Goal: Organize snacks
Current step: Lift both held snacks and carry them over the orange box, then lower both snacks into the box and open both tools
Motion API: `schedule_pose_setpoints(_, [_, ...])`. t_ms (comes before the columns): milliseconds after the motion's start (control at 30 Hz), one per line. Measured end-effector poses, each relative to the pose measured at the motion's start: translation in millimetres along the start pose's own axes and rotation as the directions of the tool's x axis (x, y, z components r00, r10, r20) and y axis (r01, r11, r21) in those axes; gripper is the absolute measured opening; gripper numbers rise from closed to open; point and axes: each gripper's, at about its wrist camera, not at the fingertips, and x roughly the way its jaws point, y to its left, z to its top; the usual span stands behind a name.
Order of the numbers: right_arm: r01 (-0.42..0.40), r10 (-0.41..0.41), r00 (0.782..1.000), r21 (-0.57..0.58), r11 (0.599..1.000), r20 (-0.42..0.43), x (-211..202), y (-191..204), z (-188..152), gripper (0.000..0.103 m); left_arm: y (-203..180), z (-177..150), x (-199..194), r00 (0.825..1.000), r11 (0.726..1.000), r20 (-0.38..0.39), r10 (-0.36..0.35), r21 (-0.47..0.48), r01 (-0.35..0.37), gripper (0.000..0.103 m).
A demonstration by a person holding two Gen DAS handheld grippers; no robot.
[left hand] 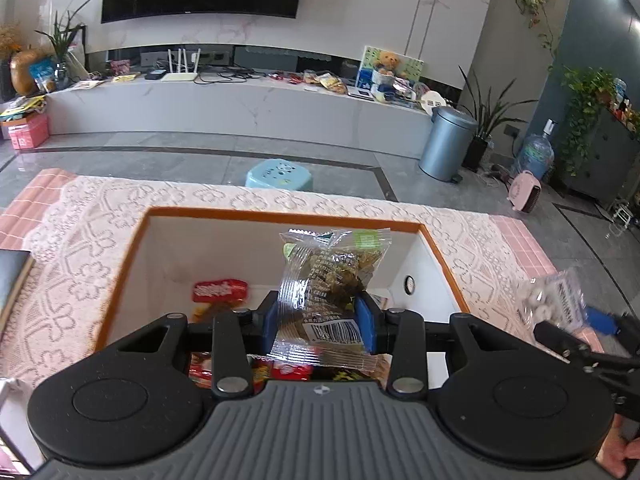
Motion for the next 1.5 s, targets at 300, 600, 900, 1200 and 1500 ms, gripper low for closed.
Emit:
schedule_pose_setpoints(300, [-0.172,0.170,0.985,-0.080,0.982,-0.029,6.3,78.3,43.4,0.074,38.1,16.1,2.0,0.999,0.999,-0.029,0.042,0.016,-0.041,0.045])
schedule_pose_setpoints(600, [-0.254,0.219,0.958,-0.195,0.947,-0.183,51.9,139.9,52.5,0.074,81.2,2.9,22.4,0.994,0.998,-0.099,0.049,-0.025,-0.052,0.045])
schedule_pose_setpoints(900, [-0.320,0.186,0.912,-0.349,0.881,-0.366,113.3,166.6,59.8,0.074,68.7,17.3,56.2,0.978,0.996,-0.197,0.068,0.068,-0.055,0.045])
schedule_pose_setpoints(1200, [-0.364,0.145,0.891,-0.485,0.795,-0.430,145.6,186.8,53.4,0.074,66.4,4.6,72.0,0.965,0.983,-0.222,0.138,0.148,-0.106,0.045])
schedule_pose_setpoints(1500, [-0.382,0.155,0.886,-0.499,0.778,-0.437,159.4,185.7,42.0,0.079,56.7,0.8,77.4,0.953,0.956,-0.206,0.222,0.237,-0.172,0.045])
